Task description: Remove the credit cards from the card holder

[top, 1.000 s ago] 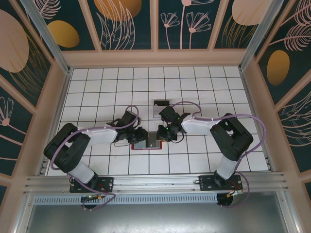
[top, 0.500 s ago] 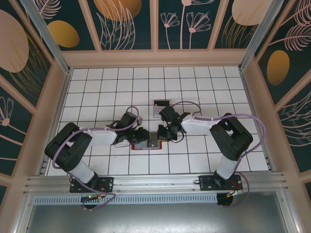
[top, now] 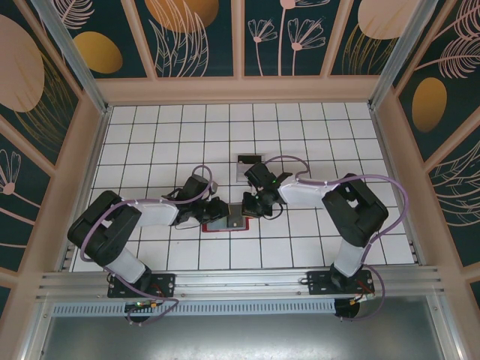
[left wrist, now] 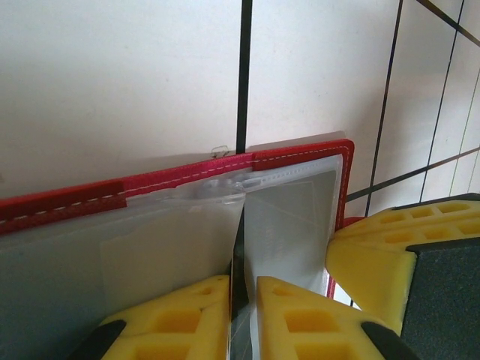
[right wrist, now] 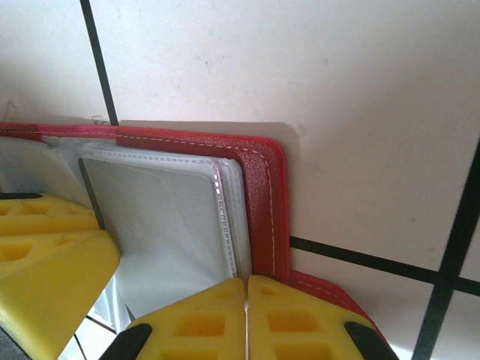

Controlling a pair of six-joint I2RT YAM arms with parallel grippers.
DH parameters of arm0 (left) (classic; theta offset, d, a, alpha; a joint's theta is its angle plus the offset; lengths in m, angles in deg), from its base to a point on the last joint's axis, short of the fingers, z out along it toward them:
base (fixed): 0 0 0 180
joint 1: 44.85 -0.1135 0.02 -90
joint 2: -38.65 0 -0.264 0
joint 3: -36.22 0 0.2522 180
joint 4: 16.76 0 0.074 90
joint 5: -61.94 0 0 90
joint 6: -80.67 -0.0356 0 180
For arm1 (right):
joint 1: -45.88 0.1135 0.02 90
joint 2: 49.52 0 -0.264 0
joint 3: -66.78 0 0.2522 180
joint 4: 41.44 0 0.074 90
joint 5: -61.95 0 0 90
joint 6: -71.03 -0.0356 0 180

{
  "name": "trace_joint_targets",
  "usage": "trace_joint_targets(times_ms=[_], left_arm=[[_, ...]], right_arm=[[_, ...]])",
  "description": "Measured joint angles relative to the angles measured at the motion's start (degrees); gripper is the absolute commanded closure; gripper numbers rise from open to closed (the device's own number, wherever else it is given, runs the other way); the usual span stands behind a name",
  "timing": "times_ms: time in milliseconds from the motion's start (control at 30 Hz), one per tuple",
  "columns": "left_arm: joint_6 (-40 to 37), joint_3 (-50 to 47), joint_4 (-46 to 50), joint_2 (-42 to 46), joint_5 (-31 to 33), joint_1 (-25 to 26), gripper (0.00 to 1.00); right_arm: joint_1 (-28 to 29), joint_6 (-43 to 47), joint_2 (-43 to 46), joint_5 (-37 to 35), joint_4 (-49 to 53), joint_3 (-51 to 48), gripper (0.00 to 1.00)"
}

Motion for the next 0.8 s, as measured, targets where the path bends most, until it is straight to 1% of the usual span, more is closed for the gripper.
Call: trace_joint_targets(times_ms=[100,133,300,400,567,800], left_arm=[[0.0,-0.2,0.0,0.4,0.0,-0.1,0.78],[0.0,-0.4,0.0,0.7,0.2,-0.1,0.78],[-0.1,-1.2,0.7,2.4,1.1,-0.2,0.78],[-0.1,-1.5,1.0,2.6,1.0,-0.7,0.78],[0.0,-2.2,0.2,2.6,0.7,-1.3,0.83],[0.2,-3.9,-2.6,2.5,-0.5,-2.2,0.92]], right_arm=[[0.0,0.0,-0.5,0.3,-0.1,0.3,0.79],[0.1,0.0,-0.6,0.4,-0.2,0.4,0.78],[0.9,-0.1,-1.4,-0.3,-0.2,1.4,0.78],[1.5,0.0,-2.2,-1.3,0.9,2.9,0.83],[2.2,-0.1,-2.9,-2.6,2.7,4.5,0.90],[2.2,-0.1,-2.9,-2.8,3.2,4.8,0.92]])
